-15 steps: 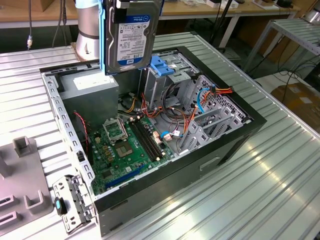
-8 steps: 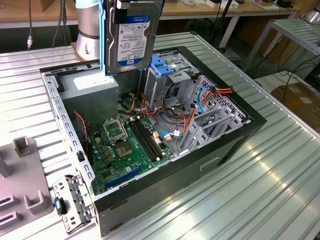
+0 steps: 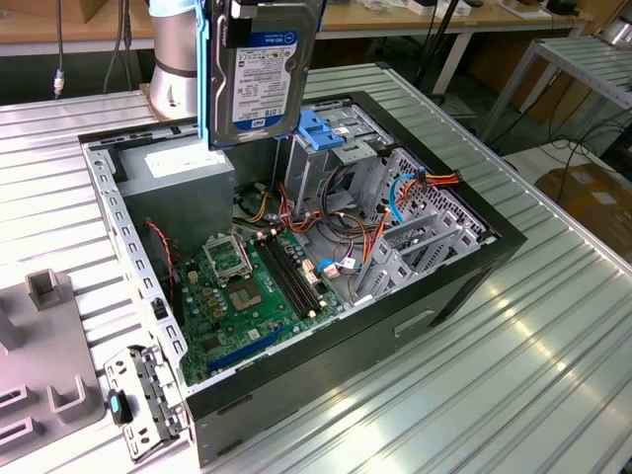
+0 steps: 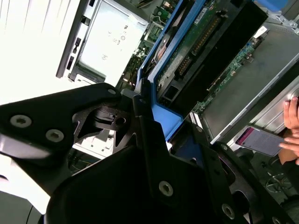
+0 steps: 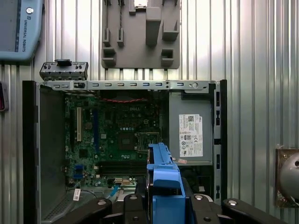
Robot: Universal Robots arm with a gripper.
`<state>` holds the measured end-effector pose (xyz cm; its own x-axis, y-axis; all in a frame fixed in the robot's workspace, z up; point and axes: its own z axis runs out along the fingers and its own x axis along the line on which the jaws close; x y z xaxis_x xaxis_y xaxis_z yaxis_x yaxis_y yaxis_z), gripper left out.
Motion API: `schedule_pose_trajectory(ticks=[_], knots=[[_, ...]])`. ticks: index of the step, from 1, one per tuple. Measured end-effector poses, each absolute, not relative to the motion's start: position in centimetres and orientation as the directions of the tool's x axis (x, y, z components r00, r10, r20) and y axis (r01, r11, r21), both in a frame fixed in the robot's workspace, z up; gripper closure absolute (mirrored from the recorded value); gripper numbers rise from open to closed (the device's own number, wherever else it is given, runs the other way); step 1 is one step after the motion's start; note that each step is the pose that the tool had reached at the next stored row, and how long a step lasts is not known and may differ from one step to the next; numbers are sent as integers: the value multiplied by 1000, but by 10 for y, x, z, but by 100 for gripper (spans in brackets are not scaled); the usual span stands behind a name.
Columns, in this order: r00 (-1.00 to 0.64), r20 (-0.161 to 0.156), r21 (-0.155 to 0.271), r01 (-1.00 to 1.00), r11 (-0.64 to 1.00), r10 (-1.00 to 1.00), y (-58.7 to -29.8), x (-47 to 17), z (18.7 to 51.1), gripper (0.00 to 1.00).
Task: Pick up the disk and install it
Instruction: 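Insert the disk into the insertion slot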
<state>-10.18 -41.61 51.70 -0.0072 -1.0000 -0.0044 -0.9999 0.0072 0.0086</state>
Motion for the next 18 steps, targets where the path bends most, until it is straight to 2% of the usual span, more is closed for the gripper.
schedule_pose_trajectory(ticks=[18], knots=[[-7, -4, 9, -1000, 7, -1000, -419, -102, 517, 63]])
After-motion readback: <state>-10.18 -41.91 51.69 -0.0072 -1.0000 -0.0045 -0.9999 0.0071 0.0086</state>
